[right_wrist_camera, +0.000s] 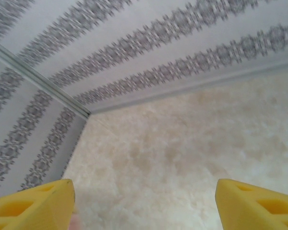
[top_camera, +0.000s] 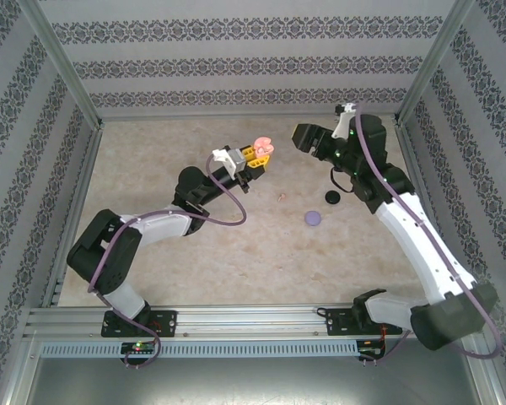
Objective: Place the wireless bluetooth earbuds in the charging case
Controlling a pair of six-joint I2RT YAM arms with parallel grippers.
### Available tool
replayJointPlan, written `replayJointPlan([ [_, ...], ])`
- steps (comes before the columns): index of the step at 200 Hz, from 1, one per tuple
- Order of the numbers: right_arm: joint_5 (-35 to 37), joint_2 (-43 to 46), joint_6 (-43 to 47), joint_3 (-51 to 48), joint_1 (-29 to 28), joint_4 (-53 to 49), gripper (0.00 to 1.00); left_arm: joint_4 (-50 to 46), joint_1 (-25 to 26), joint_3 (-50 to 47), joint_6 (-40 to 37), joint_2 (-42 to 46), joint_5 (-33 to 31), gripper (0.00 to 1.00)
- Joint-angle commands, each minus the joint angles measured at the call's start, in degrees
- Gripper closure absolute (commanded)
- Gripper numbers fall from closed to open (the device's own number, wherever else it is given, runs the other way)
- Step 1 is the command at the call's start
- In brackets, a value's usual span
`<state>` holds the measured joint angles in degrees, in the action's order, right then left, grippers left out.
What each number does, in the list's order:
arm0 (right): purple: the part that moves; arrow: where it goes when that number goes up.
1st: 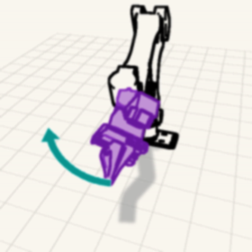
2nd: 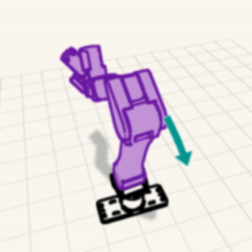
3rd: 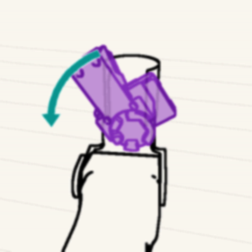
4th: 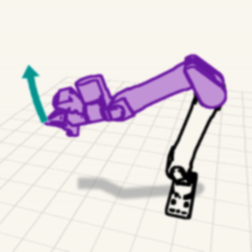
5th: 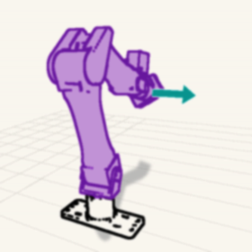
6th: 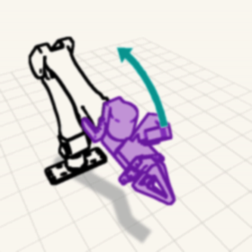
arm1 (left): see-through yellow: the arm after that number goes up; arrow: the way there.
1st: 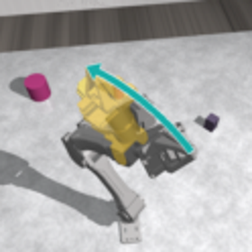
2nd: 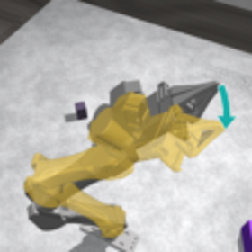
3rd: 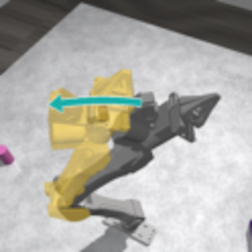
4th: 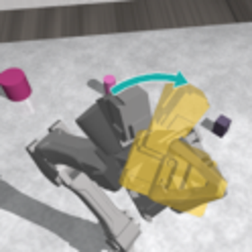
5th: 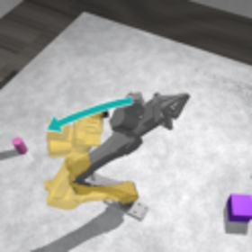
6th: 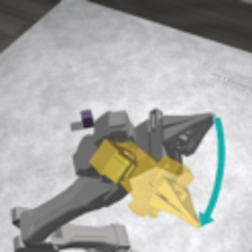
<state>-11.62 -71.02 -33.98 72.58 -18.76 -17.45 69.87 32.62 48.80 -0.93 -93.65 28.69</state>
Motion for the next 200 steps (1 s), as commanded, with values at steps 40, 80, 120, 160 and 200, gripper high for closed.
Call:
replayJointPlan([
  [40, -1.84, -13.43, -3.17, 1.76, 0.09, -8.86, 0.25, -0.40, -0.97, -6.47, -2.71, 8.22, -2.91, 1.00],
  [80, -0.11, -22.33, -3.29, 6.95, -1.39, -14.36, 0.27, -0.85, -1.94, -10.27, -3.02, 11.81, -4.61, 1.00],
  [120, 3.87, -29.37, -4.20, 11.01, -3.42, -18.77, 0.30, -0.97, -3.00, -13.35, -2.71, 14.58, -6.02, 1.00],
  [160, 8.68, -36.97, -7.80, 15.15, -5.46, -23.61, 0.36, -0.18, -3.86, -15.66, -2.15, 15.65, -6.98, 1.00],
  [200, 13.63, -41.37, -16.23, 15.61, -6.89, -24.81, 0.39, 1.06, -4.41, -16.56, -1.50, 15.48, -7.32, 1.00],
])
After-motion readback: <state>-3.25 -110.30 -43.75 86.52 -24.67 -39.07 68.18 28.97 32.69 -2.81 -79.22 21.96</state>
